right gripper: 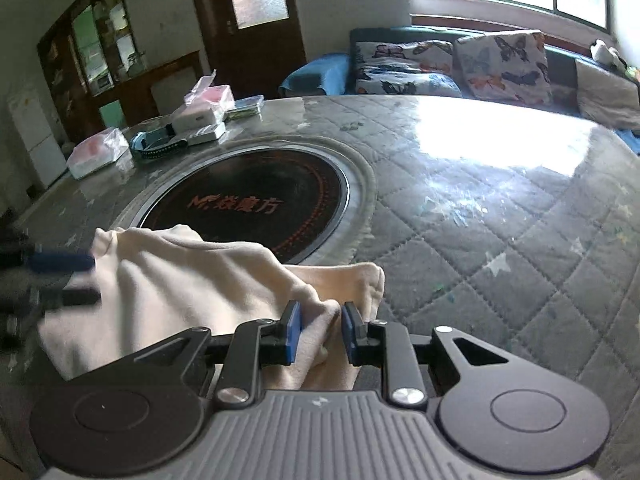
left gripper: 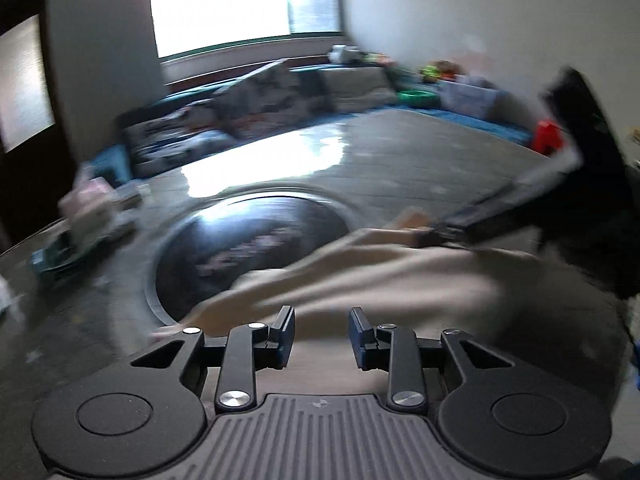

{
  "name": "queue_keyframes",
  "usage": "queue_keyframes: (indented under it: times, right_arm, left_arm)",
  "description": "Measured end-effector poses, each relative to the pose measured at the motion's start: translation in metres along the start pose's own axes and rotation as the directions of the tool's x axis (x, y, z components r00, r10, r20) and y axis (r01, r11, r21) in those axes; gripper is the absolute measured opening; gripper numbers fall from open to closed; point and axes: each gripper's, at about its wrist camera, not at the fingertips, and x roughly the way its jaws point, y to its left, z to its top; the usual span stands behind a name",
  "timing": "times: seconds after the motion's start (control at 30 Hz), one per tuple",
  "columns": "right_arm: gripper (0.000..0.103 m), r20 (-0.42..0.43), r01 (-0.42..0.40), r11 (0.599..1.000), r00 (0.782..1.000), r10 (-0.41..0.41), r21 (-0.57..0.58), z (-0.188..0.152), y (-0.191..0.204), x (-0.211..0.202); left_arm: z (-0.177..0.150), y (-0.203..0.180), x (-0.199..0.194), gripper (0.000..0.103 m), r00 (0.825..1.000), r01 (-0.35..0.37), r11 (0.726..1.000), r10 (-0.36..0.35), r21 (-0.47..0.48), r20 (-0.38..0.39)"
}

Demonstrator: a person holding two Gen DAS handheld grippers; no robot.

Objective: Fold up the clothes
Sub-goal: 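Lift the hem with both grippers and fold it over toward the collar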

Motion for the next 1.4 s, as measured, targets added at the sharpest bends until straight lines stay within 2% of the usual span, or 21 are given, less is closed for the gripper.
queue_keyframes:
  times: [0.07, 0.1, 0.13, 0.3, 0.37, 0.43, 0.53, 0.67, 0.77, 0.9, 1.13, 1.4]
  right_arm:
    - [0.02, 0.004, -0.001, 1.0, 1.0, 0.001, -0.008, -0.002, 0.002, 0.0]
    - [0.01, 0.004, 0.001, 1.0, 1.0, -0.001, -0.017, -0.002, 0.004, 0.0]
    - [0.007, 0.013, 0.006, 0.999, 1.0, -0.006, -0.035, -0.002, 0.006, -0.003]
    - [0.005, 0.099, 0.064, 0.993, 0.994, -0.054, -0.103, 0.01, 0.013, -0.018]
    - [0.005, 0.085, 0.074, 0.993, 0.994, -0.066, -0.092, 0.011, 0.009, -0.013]
    - [0.005, 0.035, 0.081, 0.993, 0.996, -0.078, -0.085, 0.005, 0.003, 0.003]
    - [0.011, 0.04, 0.072, 0.995, 0.997, -0.07, -0.071, 0.006, 0.002, -0.001]
    - [0.012, 0.076, 0.079, 0.992, 0.995, -0.072, -0.095, 0.016, 0.008, -0.014]
    - [0.012, 0.079, 0.003, 0.994, 0.997, 0.005, -0.106, 0.027, 0.021, -0.016]
    - [0.012, 0.049, -0.062, 0.99, 0.996, 0.069, -0.128, 0.039, 0.04, 0.003]
    - [0.012, -0.016, -0.076, 0.986, 0.997, 0.075, -0.149, 0.043, 0.061, 0.046]
    - [0.013, 0.001, -0.072, 0.987, 0.997, 0.073, -0.144, 0.044, 0.064, 0.045]
  left_arm:
    - [-0.002, -0.01, 0.005, 0.032, 0.999, 0.029, 1.0, -0.029, 0.012, -0.014]
    - [-0.003, -0.013, 0.008, 0.032, 0.999, 0.042, 0.999, -0.042, 0.014, -0.022]
    - [-0.004, -0.015, 0.009, 0.032, 0.998, 0.052, 0.998, -0.052, 0.017, -0.028]
    - [-0.011, -0.021, 0.013, 0.032, 0.995, 0.084, 0.996, -0.083, 0.023, -0.048]
    - [-0.012, -0.02, 0.014, 0.032, 0.995, 0.09, 0.996, -0.089, 0.017, -0.05]
    - [-0.01, -0.018, 0.015, 0.032, 0.994, 0.095, 0.995, -0.094, 0.011, -0.051]
    - [-0.007, -0.01, 0.013, 0.032, 0.994, 0.098, 0.995, -0.098, -0.012, -0.054]
    - [0.001, 0.011, 0.012, 0.032, 0.998, 0.046, 0.998, -0.049, -0.048, -0.047]
    - [0.012, 0.031, 0.02, 0.032, 0.999, 0.008, 0.994, -0.013, -0.111, -0.046]
    - [0.024, 0.053, 0.036, 0.032, 0.998, -0.039, 0.986, 0.032, -0.164, -0.05]
    - [0.021, 0.065, 0.066, 0.032, 0.994, -0.062, 0.978, 0.041, -0.202, -0.103]
    - [0.017, 0.065, 0.059, 0.032, 0.996, -0.069, 0.978, 0.057, -0.195, -0.067]
